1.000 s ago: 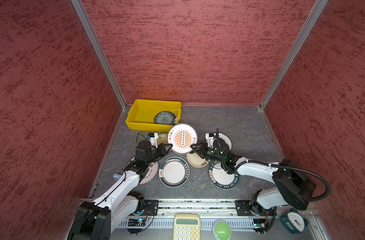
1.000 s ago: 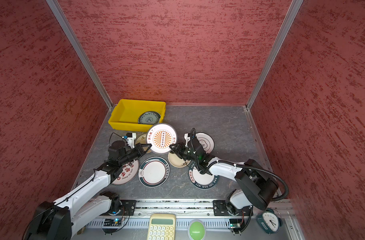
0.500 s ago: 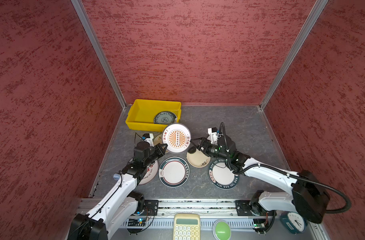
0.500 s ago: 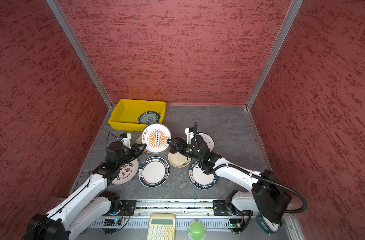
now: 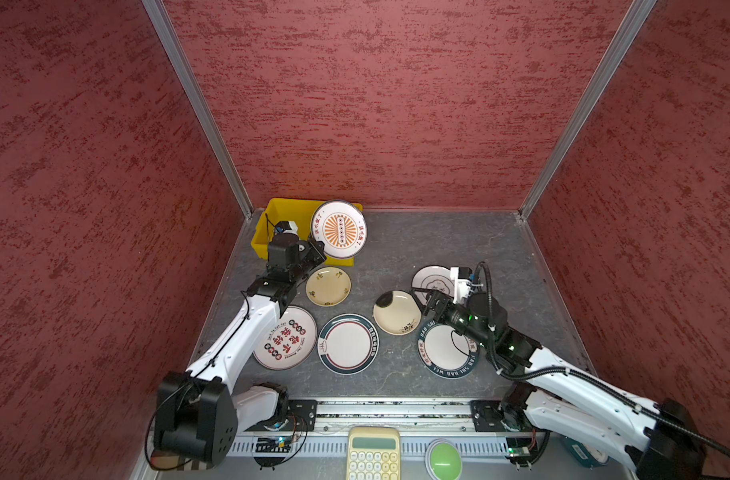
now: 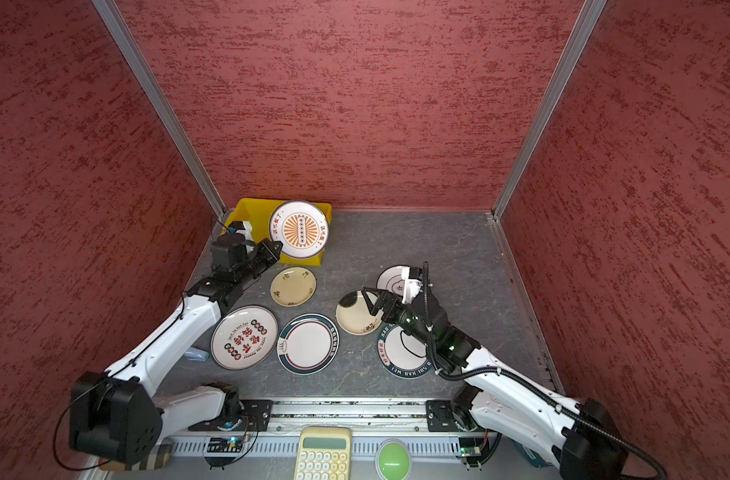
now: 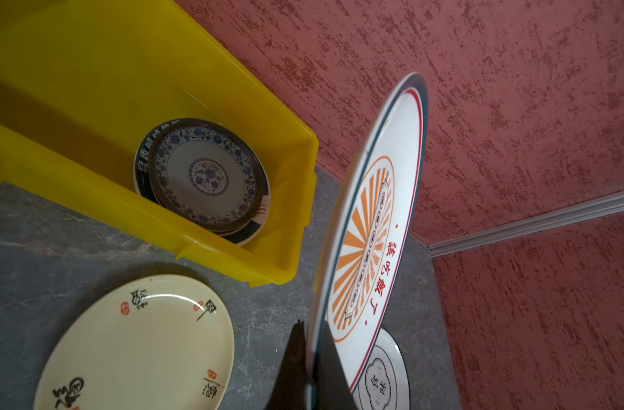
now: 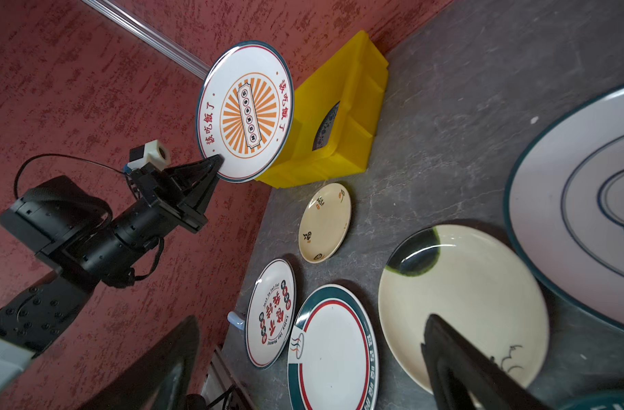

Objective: Place the plates into the plastic bin on the countertop
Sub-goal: 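Carry the sunburst plate into the yellow bin with left gripper while right withdraws, then lower the sunburst plate into the bin, open the left gripper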

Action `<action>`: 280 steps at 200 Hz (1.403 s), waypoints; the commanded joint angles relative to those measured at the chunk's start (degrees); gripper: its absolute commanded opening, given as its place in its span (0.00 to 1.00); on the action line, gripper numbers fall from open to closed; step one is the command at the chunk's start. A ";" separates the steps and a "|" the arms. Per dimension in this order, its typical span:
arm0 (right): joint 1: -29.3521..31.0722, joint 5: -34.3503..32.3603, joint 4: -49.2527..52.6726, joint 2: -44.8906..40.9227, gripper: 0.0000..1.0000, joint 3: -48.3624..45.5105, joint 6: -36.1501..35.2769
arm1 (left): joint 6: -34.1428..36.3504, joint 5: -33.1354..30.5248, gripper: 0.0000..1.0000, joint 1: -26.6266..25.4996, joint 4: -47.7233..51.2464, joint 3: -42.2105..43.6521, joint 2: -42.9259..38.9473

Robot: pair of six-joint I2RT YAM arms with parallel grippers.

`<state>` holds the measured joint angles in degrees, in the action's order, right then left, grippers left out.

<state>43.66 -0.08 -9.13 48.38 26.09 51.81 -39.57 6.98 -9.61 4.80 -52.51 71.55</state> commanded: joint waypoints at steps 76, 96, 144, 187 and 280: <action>-0.24 -9.75 8.18 -11.77 0.99 -5.78 -3.01 | 6.82 -0.21 0.00 7.70 5.73 -21.30 23.13; -0.23 -11.49 9.71 -12.32 0.99 -5.96 -2.75 | 9.84 -1.38 0.00 7.23 9.64 -26.72 28.82; -0.24 -12.17 11.71 -12.26 0.99 -6.03 -2.35 | 10.39 -1.71 0.00 7.13 15.34 -35.81 36.90; -0.24 -13.26 13.01 -13.53 0.99 -6.20 -2.68 | 10.43 -1.02 0.00 6.59 17.06 -37.55 40.61; -0.26 -15.29 16.78 -15.68 0.99 -6.14 -2.05 | 12.30 2.82 0.00 6.52 21.67 -42.73 45.68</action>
<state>43.62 -13.37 5.98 33.52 20.16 49.89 -28.95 8.60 -2.90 25.58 -92.99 116.16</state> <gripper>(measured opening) 0.987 0.062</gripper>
